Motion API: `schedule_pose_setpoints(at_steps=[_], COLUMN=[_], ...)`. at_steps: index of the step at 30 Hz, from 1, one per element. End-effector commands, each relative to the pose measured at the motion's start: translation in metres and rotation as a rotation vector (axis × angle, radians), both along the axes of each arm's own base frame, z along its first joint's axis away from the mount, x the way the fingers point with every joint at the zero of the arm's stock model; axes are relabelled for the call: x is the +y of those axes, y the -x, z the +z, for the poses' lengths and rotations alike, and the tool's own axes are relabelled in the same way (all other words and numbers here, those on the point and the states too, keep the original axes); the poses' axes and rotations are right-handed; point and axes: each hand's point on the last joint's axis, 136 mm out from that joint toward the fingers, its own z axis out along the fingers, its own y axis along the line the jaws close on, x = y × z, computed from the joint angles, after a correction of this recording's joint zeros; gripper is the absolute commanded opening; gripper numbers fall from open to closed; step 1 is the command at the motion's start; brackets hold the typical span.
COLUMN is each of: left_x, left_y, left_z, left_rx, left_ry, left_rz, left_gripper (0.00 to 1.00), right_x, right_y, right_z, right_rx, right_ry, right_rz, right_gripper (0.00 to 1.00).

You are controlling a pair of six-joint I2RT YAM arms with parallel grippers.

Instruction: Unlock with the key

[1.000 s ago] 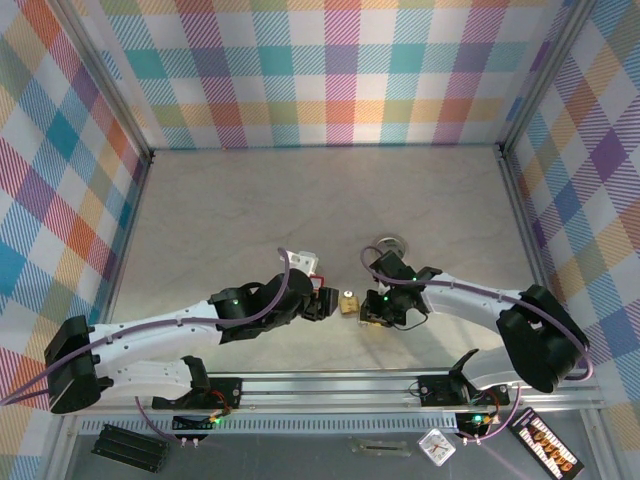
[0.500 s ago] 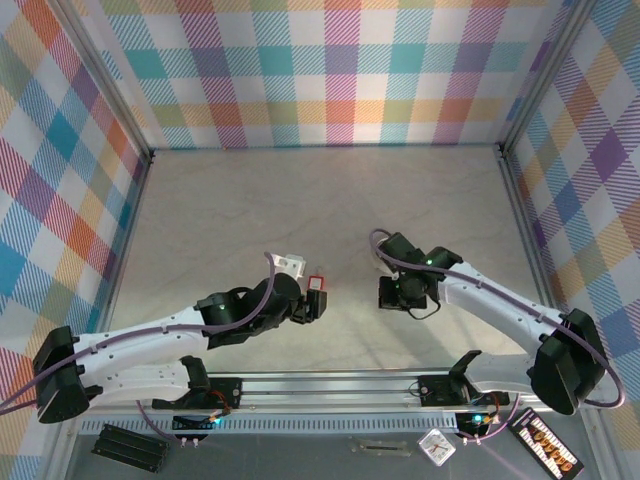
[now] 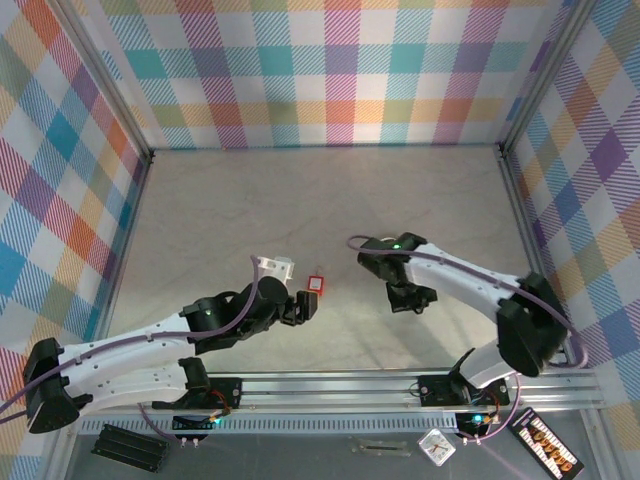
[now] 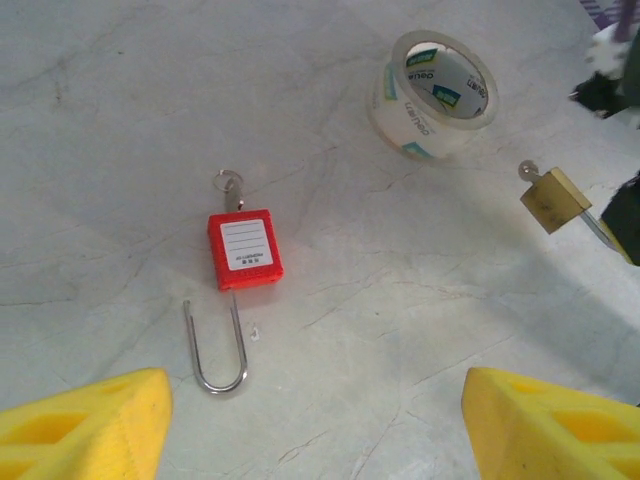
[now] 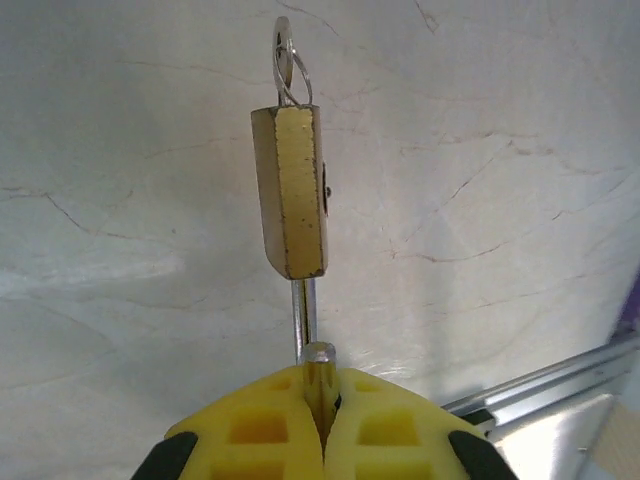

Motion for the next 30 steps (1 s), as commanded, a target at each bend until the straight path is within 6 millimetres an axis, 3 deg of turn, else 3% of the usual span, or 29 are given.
schedule_pose_setpoints(at_steps=[1,7,15,18,24,30], left_x=[0.014,0.026,0.044,0.048,0.055,0.065], left_y=[-0.002,0.001,0.004,0.005,0.006,0.007], left_z=[-0.003,-0.004,0.002,0.003,0.009,0.018], left_rx=[-0.002,-0.006,-0.023,-0.028,-0.038,-0.056], left_ry=[-0.012,-0.015,-0.005,-0.009,-0.006,0.006], left_rz=[0.042,0.065,0.097,0.103,0.115,0.134], left_gripper=[0.76,0.76,0.76,0.77,0.77,0.78], right_x=[0.005,0.056,0.097,0.111,0.133,0.149], right_y=[-0.009,-0.011,-0.005,-0.006,-0.001,0.002], right_z=[0.01,-0.007,-0.038,-0.043,-0.055,-0.04], right_rx=[-0.044,-0.032,0.006,0.01,0.047,0.029], right_ry=[0.136,0.181,0.078,0.002,-0.117,-0.253], right_rz=[0.034,0.116,0.117,0.116,0.11,0.103], right_gripper=[0.0,0.0,0.0,0.07,0.36,0.52])
